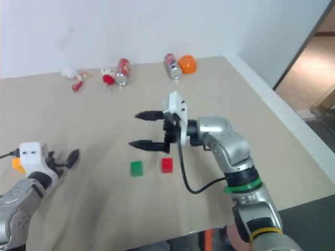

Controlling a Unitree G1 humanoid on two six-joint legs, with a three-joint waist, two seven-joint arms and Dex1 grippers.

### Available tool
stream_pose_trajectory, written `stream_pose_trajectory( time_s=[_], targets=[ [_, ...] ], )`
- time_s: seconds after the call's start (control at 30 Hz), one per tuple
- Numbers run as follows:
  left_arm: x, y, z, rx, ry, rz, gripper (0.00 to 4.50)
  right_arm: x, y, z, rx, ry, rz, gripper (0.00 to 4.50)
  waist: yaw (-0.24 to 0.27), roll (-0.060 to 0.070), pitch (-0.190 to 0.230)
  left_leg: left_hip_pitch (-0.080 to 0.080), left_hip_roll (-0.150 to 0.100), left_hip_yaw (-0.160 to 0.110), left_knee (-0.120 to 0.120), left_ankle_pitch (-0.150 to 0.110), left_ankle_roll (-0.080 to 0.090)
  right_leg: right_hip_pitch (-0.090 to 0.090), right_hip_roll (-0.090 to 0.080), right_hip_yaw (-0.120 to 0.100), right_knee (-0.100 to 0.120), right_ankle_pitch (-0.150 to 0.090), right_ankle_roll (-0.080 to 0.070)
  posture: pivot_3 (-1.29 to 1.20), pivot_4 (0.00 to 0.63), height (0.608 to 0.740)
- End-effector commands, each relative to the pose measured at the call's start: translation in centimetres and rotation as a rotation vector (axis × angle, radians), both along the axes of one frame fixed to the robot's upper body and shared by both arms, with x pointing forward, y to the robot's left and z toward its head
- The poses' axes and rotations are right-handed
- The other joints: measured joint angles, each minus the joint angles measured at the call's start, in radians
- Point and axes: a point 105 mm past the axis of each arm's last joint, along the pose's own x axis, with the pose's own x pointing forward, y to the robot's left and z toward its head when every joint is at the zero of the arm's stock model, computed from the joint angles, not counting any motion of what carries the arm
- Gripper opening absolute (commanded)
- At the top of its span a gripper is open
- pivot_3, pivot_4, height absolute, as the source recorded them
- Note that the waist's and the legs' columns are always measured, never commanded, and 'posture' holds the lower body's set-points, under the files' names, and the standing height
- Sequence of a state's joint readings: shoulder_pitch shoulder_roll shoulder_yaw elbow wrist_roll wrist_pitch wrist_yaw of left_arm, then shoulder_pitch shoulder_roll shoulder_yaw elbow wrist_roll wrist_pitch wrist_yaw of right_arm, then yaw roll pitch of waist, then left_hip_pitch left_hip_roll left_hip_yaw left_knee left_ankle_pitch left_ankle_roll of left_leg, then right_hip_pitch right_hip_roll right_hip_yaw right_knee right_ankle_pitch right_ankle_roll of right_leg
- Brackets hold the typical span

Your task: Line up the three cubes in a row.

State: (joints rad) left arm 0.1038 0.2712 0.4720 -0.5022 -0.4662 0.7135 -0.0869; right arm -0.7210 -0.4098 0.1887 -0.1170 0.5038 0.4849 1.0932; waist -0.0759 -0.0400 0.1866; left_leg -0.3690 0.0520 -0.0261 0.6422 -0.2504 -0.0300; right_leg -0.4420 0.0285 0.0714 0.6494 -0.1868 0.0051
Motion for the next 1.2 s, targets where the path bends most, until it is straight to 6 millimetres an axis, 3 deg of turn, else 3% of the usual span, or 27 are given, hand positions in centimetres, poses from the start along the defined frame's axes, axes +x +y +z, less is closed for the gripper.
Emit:
stream_pose_trajectory(
  time_s=[0.03,0.23,0.6,0.9,1.2],
  targets=[
    [-2.0,2.4,1.0,-0.016,-0.067,0.182,4.48,-0.2,0.2,0.8,0.013,-0.053,0.016,4.5,0.0,0.0,0.0,0.0,0.0,0.0,0.0,0.0,0.0,0.0,0.0,0.0,0.0,0.0,0.0,0.0,0.15,0.74],
    [-3.0,3.7,-0.4,-0.051,-0.029,0.292,4.48,-0.3,0.3,1.0,0.016,-0.055,0.029,4.5,0.0,0.0,0.0,0.0,0.0,-0.001,0.001,0.0,0.0,0.0,0.0,-0.001,0.0,0.001,0.0,0.0,0.15,0.74],
    [-1.3,5.4,-0.4,-0.05,-0.034,0.399,4.48,-0.3,0.4,1.3,0.015,-0.056,0.039,4.5,-0.001,-0.001,0.0,0.0,-0.001,-0.001,0.001,0.0,-0.001,0.0,0.0,0.0,0.0,0.001,0.0,0.0,0.15,0.74],
    [-2.3,5.2,-1.7,-0.048,0.028,0.428,4.48,-0.2,0.2,1.5,0.02,-0.054,0.029,4.5,-0.003,-0.001,0.0,0.0,-0.001,-0.001,0.001,0.0,-0.001,0.0,0.0,0.0,0.0,0.001,0.0,0.0,0.15,0.74],
    [-0.7,7.2,-0.5,0.019,-0.006,0.492,4.48,0.0,0.3,1.5,0.02,-0.056,0.024,4.5,-0.002,-0.001,0.0,0.0,-0.001,-0.002,0.001,0.0,-0.001,0.0,0.001,-0.001,0.0,0.001,0.0,0.0,0.15,0.74]
  ],
)
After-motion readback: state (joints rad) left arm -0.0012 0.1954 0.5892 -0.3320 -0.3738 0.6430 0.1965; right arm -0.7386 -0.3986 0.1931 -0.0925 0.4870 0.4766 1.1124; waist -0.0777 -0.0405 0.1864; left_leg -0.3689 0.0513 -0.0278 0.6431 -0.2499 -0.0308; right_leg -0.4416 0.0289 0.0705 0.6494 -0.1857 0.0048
